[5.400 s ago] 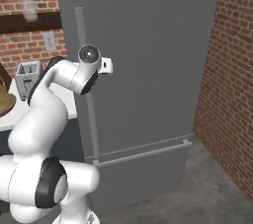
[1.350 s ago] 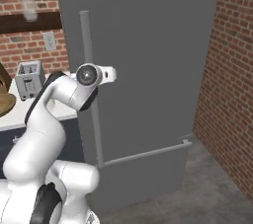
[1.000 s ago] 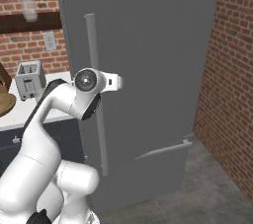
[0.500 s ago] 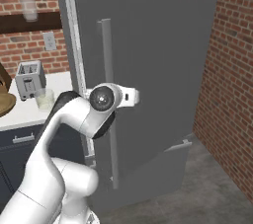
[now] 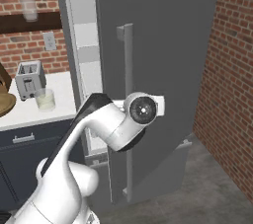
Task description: Grab a lemon wedge from the fridge and one ice cube from the ice bowl, and put them in the glass of lemonade.
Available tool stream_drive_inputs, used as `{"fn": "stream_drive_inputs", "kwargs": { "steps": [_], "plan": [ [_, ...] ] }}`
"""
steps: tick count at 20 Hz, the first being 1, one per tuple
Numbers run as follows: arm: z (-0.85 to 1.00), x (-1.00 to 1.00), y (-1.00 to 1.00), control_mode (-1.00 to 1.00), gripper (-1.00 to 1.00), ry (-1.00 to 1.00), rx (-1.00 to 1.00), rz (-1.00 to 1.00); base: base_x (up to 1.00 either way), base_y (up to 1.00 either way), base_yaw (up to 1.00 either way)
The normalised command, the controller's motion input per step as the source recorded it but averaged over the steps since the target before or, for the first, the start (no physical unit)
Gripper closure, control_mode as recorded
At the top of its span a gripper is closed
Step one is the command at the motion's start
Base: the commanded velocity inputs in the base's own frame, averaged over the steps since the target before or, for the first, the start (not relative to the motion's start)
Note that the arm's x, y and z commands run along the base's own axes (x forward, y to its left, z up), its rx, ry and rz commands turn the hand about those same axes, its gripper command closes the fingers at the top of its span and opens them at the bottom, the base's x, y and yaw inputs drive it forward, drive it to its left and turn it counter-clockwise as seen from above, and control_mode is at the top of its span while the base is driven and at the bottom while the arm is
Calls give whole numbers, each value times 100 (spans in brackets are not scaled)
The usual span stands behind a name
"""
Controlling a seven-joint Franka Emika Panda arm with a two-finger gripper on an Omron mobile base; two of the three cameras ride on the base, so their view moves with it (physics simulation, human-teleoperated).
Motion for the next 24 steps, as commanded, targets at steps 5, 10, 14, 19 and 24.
{"fn": "stream_drive_inputs", "kwargs": {
  "steps": [5,10,14,19,24],
  "plan": [
    [47,-54,-93,-100,100,-1,12,-7,0,0,0],
    [4,-50,-54,-100,-100,-6,5,-13,0,0,0],
    [66,-63,-13,-100,-100,-19,0,-1,0,0,0],
    [97,-91,0,-100,-100,-27,0,1,0,0,0],
    [87,-100,0,-100,-100,-31,0,0,0,0,0]
  ]
}}
